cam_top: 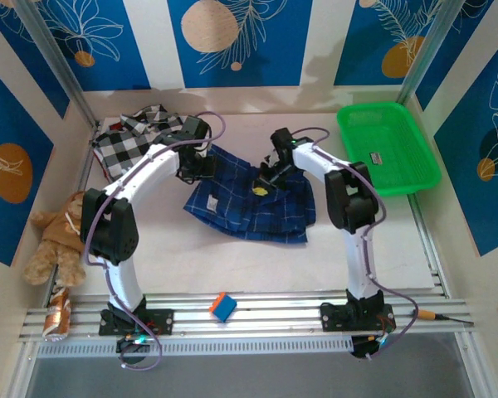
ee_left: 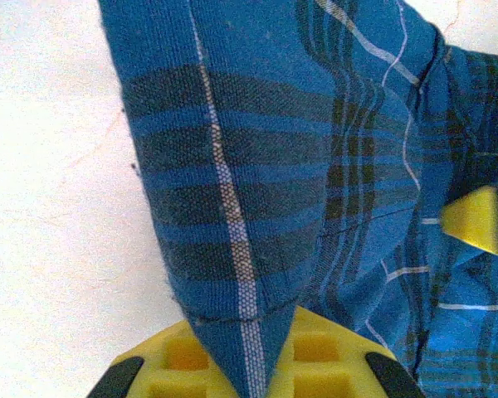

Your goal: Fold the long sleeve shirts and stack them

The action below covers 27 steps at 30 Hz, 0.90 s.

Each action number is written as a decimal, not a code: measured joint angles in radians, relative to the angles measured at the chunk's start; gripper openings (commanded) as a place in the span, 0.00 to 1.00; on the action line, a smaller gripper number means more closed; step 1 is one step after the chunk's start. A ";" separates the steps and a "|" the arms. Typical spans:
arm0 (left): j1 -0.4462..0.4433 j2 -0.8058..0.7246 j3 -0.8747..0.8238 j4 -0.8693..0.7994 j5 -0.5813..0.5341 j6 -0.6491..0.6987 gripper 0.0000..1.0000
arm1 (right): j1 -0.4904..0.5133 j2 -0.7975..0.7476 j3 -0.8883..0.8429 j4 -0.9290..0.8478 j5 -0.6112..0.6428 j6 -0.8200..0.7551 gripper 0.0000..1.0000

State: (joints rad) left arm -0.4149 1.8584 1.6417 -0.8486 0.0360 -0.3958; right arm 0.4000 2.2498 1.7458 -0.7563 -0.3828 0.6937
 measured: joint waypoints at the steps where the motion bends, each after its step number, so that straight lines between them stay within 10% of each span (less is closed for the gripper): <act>1: -0.001 0.001 0.018 -0.017 -0.010 0.012 0.00 | 0.010 0.032 0.027 0.004 -0.007 0.011 0.05; 17: -0.003 0.082 0.290 -0.282 -0.269 0.295 0.00 | 0.135 0.277 0.420 -0.028 -0.161 0.174 0.18; 27: -0.029 0.154 0.382 -0.377 -0.479 0.435 0.00 | -0.110 -0.073 0.185 -0.192 -0.095 0.039 0.36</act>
State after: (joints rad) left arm -0.4442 2.0121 2.0235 -1.2255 -0.4427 0.0395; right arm 0.2901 2.1765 1.9305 -0.9478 -0.4778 0.7326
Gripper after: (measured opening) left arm 0.079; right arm 0.347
